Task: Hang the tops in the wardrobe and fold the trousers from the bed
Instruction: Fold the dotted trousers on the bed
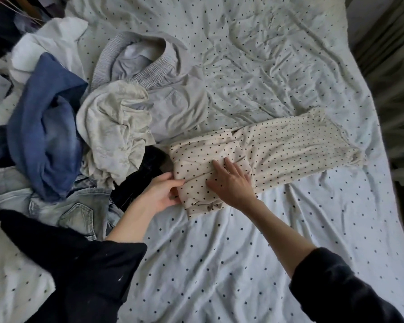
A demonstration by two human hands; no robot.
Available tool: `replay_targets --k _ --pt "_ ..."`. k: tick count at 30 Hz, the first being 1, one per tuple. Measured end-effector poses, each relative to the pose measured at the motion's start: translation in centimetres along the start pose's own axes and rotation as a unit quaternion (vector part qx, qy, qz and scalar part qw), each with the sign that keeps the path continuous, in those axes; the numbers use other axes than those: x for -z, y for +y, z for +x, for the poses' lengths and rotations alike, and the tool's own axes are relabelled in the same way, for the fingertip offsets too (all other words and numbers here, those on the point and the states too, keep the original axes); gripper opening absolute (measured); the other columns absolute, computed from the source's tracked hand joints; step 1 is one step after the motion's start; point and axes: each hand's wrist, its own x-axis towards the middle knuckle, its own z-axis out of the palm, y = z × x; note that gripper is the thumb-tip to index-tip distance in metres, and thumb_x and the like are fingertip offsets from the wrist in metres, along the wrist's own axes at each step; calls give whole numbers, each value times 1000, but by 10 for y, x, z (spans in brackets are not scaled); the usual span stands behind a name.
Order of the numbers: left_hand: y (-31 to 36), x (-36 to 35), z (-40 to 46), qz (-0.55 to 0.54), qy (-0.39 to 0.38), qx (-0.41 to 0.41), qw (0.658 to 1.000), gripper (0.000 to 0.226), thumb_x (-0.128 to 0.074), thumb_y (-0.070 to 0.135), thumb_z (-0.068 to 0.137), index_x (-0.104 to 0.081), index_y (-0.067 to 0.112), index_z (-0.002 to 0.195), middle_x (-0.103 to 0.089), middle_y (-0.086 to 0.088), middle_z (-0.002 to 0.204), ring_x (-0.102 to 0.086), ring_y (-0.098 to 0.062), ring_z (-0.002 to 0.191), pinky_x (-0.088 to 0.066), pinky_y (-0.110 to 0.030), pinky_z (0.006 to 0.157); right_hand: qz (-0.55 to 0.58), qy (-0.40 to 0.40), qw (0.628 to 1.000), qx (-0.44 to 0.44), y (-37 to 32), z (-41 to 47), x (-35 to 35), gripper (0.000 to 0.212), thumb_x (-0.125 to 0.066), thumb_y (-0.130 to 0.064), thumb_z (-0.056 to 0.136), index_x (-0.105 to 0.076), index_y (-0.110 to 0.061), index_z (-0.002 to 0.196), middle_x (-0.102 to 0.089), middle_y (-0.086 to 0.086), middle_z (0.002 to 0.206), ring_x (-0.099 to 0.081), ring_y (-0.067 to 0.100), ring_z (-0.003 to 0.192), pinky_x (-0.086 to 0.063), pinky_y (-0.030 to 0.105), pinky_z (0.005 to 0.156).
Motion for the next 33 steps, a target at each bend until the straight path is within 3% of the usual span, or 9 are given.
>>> replay_targets --k 6,16,19,21,22,24,25,28,33 --pt "-3 13 -39 8 -62 -31 998 37 -53 -9 87 -51 11 118 -64 -9 91 -62 -21 73 -57 -31 51 55 -55 996 -46 -26 -26 3 60 -45 -35 92 -21 -37 147 -7 -1 159 -6 21 146 -7 54 116" --pt "-10 71 -124 115 -147 -59 981 51 -52 -6 90 -36 14 134 -61 -11 112 -65 -21 81 -59 -36 63 242 -112 964 -13 -91 -99 -24 58 -47 -12 89 -36 -29 144 -24 -3 153 -27 14 139 -22 30 114" --pt "-6 74 -143 117 -154 -74 978 52 -52 -6 90 -34 13 135 -61 -13 113 -65 -21 81 -59 -37 64 356 -152 922 -26 -98 -111 -17 54 -44 -4 91 -41 -21 142 -51 -21 106 -50 -9 93 -37 9 81" --pt "-4 68 -151 87 -138 -84 983 49 -51 -6 90 -37 12 133 -60 -14 112 -64 -21 82 -59 -35 59 407 -153 900 -29 -94 -114 -6 47 -42 -5 95 -43 -18 140 -53 -17 75 -51 -2 67 -37 11 63" --pt "-3 62 -153 65 -125 -86 986 47 -50 -7 90 -38 11 131 -61 -13 109 -63 -21 81 -59 -34 56 427 -154 891 -27 -91 -114 1 45 -40 -7 96 -43 -16 140 -52 -9 71 -55 9 71 -40 17 65" --pt "-1 47 -154 24 -101 -85 991 44 -50 -8 90 -39 10 129 -61 -12 102 -64 -19 76 -57 -31 50 457 -157 876 -13 -81 -112 12 44 -36 -10 96 -45 -17 138 -57 0 87 -57 22 106 -40 39 95" --pt "0 39 -154 11 -90 -84 992 44 -50 -8 90 -39 9 129 -61 -13 104 -63 -19 76 -57 -31 50 475 -158 866 -15 -76 -111 16 43 -34 -12 96 -47 -20 136 -60 -1 108 -53 16 116 -30 42 105" --pt "1 -3 -144 7 -55 -86 995 44 -50 -8 90 -38 8 129 -55 -19 121 -61 -22 82 -57 -30 50 526 -138 839 -25 -45 -111 30 41 -30 -22 98 -49 -25 134 -40 -7 146 -40 1 125 -22 34 105" --pt "-2 -98 -113 35 -20 -96 995 51 -50 -6 90 -34 13 135 -53 -15 122 -62 -21 75 -56 -33 66 580 -98 805 -71 27 -105 58 42 -27 -40 100 -47 -27 135 -45 -9 140 -40 9 123 -29 31 103"
